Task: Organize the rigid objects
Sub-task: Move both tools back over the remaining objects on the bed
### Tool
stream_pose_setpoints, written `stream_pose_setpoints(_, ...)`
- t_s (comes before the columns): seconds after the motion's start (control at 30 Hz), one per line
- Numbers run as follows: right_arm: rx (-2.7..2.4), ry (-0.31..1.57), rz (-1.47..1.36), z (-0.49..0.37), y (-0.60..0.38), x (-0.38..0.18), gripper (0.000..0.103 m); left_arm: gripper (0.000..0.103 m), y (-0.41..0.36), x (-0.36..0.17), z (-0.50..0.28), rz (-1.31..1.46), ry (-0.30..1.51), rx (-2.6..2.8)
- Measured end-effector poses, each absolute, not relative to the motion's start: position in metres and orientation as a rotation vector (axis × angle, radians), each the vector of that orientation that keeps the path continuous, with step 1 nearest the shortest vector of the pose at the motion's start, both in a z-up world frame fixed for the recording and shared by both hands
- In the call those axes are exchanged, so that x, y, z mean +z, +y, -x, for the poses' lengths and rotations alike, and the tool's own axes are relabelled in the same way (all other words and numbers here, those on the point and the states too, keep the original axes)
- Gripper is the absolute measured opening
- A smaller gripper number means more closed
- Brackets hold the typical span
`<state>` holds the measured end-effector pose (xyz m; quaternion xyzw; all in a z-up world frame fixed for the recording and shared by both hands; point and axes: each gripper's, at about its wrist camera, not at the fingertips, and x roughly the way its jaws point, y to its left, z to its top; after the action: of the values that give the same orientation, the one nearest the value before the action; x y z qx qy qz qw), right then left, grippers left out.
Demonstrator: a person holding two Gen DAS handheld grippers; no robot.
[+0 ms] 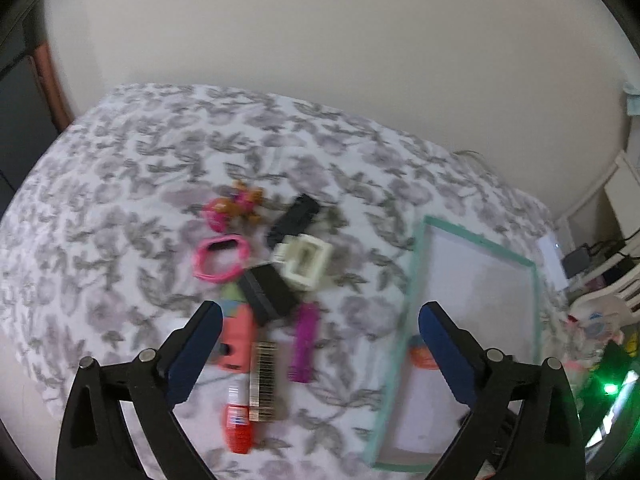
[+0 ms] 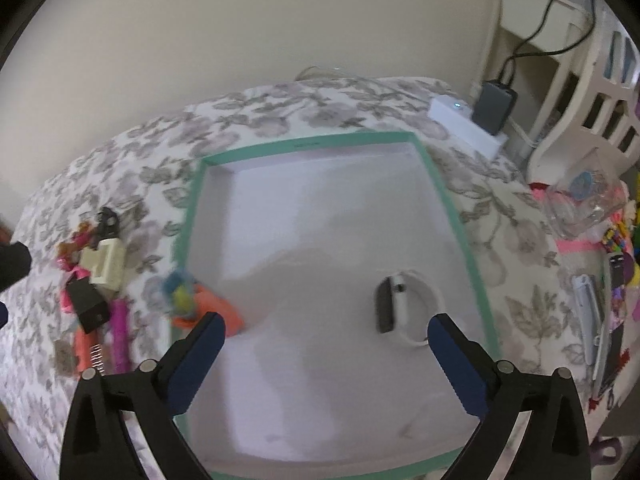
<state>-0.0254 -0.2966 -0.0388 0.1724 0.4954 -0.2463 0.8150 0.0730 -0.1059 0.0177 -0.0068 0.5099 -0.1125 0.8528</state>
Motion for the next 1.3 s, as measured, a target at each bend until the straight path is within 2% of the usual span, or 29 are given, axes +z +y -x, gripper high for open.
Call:
stream_pose_setpoints(0.13, -0.488, 1.045, -0.353, 0.019, -0.281, -0.033, 0.103, 0.1, -0.082, 0.018, -0.077, -0.02, 1.052, -0.164)
stream_pose_setpoints(0.43, -0.363, 0.939, -0.347, -0.003, -0.235, 0.001, 0.103, 0.1, -0.011, 0.028, -0.096, 0.083, 1.005, -0.028)
stream_pose_setpoints(0.57, -0.31, 0.953, -0.33, -0.019, -0.21, 0.002, 0.103, 0.1, 0.013, 0.018, -0.103, 0.059, 1.06, 0.04)
stream_pose_setpoints(1.03, -0.191, 1.192, -0.274, -0.041, -0.15, -0.067, 0.103, 0.1, 0.034, -0.044, -0.115, 0.1, 1.298, 0.073)
stream_pose_setpoints(1.3, -0.176, 1.248, -0.298, -0.043, -0.144, -0.089, 0.102, 0.1, 0.032, -0.067, -0.12, 0.128, 1.384, 0.048)
